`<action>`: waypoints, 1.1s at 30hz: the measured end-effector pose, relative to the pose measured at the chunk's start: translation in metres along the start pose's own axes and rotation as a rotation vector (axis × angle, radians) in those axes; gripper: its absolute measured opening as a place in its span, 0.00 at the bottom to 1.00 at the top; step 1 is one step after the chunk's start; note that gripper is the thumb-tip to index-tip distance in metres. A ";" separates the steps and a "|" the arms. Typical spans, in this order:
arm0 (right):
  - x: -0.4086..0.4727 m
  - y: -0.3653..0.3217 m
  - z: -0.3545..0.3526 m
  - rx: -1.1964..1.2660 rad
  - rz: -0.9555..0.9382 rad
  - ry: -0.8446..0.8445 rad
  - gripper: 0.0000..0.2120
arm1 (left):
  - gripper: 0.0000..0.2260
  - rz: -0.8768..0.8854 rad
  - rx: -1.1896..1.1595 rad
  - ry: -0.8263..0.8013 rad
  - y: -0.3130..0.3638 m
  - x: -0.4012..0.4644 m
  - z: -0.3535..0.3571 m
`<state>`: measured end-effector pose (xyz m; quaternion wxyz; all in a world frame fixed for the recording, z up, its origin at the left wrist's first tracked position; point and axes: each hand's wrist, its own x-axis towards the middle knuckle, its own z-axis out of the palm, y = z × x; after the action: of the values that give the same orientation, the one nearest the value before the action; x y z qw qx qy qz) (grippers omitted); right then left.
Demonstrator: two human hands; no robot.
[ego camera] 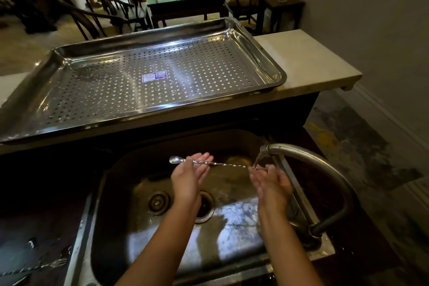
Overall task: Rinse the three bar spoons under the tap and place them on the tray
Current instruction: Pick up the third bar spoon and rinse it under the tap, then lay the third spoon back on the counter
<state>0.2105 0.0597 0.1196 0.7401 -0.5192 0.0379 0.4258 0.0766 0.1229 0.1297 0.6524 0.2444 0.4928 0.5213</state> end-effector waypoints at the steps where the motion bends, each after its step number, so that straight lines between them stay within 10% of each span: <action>1: -0.001 0.000 0.001 -0.013 0.010 -0.010 0.09 | 0.14 -0.008 0.000 0.005 0.000 0.001 -0.002; 18: 0.001 0.003 0.016 -0.520 0.122 -0.339 0.10 | 0.06 -0.189 -0.258 0.016 0.041 0.013 -0.054; 27: -0.076 0.091 0.090 -0.841 -0.141 -0.627 0.08 | 0.07 -0.166 -0.169 0.055 0.050 -0.001 -0.113; 33: -0.119 0.152 0.129 -0.967 -0.063 -0.794 0.06 | 0.07 -0.166 -0.218 0.379 0.086 0.017 -0.207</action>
<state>-0.0164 0.1080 0.1263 0.3912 -0.5986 -0.4522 0.5331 -0.1478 0.1270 0.1132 0.6113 0.0289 0.5659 0.5525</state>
